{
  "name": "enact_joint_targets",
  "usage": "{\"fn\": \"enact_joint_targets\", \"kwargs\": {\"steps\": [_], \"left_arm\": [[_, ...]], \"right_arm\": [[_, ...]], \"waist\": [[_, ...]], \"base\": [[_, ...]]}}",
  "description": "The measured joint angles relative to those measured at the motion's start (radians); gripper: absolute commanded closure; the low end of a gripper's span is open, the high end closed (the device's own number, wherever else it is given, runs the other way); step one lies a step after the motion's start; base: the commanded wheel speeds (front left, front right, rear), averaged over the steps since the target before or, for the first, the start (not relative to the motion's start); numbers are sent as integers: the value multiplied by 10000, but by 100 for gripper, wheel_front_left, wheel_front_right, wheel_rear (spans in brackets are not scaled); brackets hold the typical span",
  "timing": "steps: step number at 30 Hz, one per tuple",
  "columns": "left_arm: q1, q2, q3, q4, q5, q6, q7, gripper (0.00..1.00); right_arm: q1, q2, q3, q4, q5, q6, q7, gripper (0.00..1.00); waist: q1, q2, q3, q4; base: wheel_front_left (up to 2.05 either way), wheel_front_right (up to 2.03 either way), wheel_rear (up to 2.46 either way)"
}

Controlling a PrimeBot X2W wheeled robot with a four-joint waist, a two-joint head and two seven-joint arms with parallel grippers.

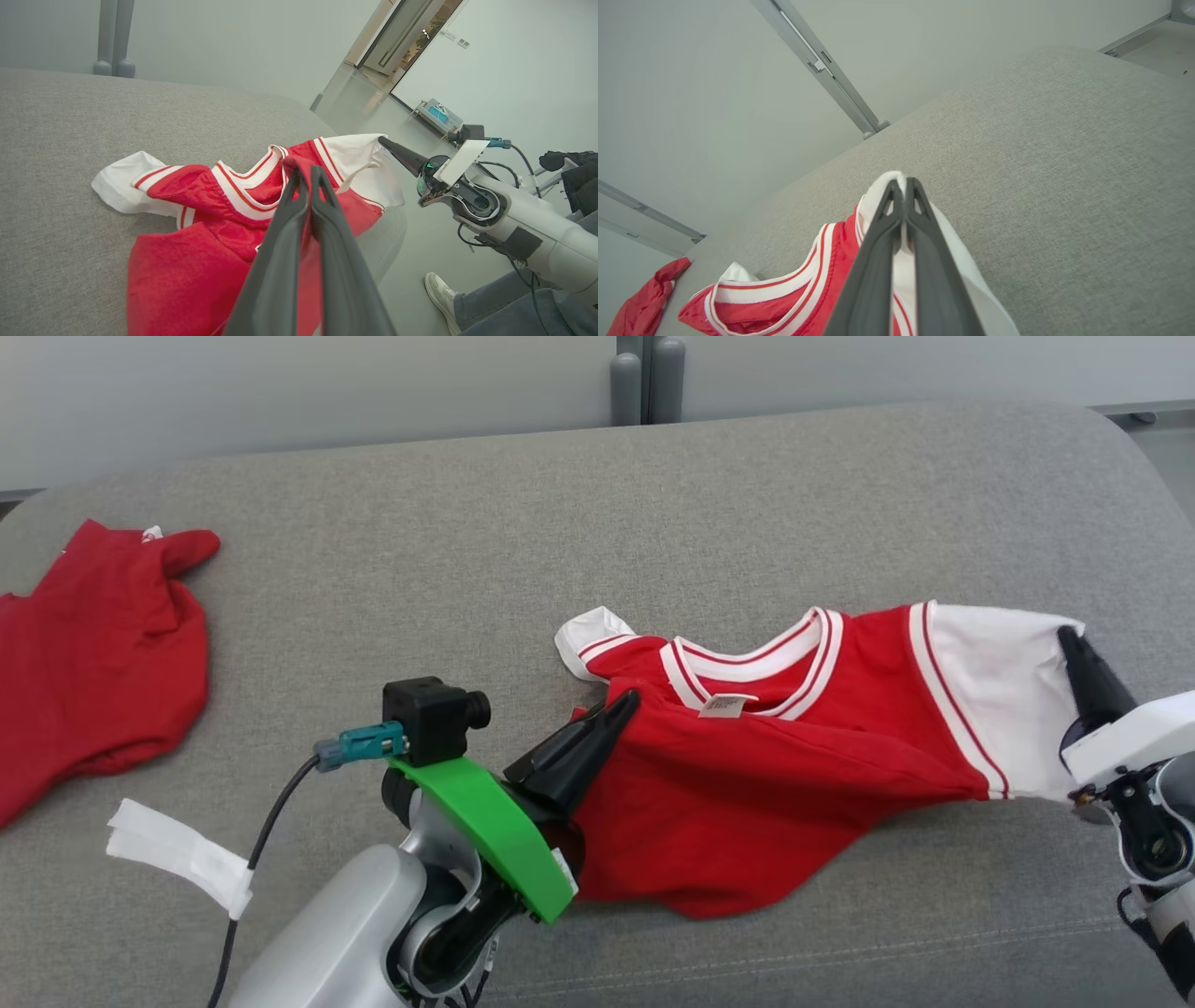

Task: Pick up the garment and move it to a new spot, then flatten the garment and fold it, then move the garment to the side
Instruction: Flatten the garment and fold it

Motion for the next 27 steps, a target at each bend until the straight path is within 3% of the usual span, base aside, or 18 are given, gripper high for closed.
{"fn": "enact_joint_targets", "kwargs": {"steps": [7, 12, 17, 23, 27], "left_arm": [[758, 1005, 345, -1459, -353, 29, 364, 100], [1434, 2188, 865, -2336, -382, 696, 798, 100], [2679, 3133, 604, -3043, -600, 1262, 1607, 100], [3314, 4033, 464, -4606, -715, 1511, 2309, 100], [3329, 4855, 809, -6130, -734, 1611, 2740, 100]], "right_arm": [[1693, -54, 585, -1494, 1770, 165, 2044, 100], [2654, -895, 980, -2878, 2364, 163, 3279, 100], [3894, -1446, 907, -3994, 2767, 163, 3668, 100], [5048, -1958, 658, -5841, 3459, 151, 3942, 100], [5208, -2520, -500, -7591, 4312, 151, 3902, 100]], "waist": [[0, 0, -617, 147], [0, 0, -829, -30], [0, 0, -757, -368], [-1, 0, -442, -592], [0, 0, -140, -711]], "base": [[0, 0, 0], [0, 0, 0], [0, 0, 0], [0, 0, 0], [0, 0, 0]]}}
